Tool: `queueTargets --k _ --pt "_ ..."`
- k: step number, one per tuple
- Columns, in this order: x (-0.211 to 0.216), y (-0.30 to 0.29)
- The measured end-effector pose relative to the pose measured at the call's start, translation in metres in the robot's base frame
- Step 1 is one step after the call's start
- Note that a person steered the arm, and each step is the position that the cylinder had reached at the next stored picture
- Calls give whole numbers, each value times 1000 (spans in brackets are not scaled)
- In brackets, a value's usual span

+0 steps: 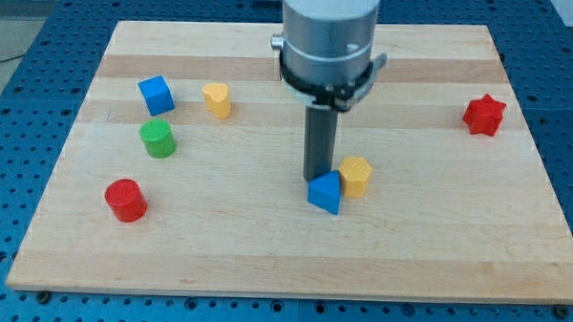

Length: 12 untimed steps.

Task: Move both the circles towards blue triangle

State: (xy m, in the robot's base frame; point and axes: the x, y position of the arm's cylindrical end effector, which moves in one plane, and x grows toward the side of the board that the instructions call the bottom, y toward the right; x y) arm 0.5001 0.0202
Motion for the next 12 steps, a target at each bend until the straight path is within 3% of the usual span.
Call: queueTargets --k 1,2,3,4,5,6,10,11,12 --pt "41 0" --pt "45 0" --pt "-3 -22" --pt "-42 -7" --pt "-65 46" --pt "-51 71" --pt "25 46" --pt "26 42" --pt "-1 43"
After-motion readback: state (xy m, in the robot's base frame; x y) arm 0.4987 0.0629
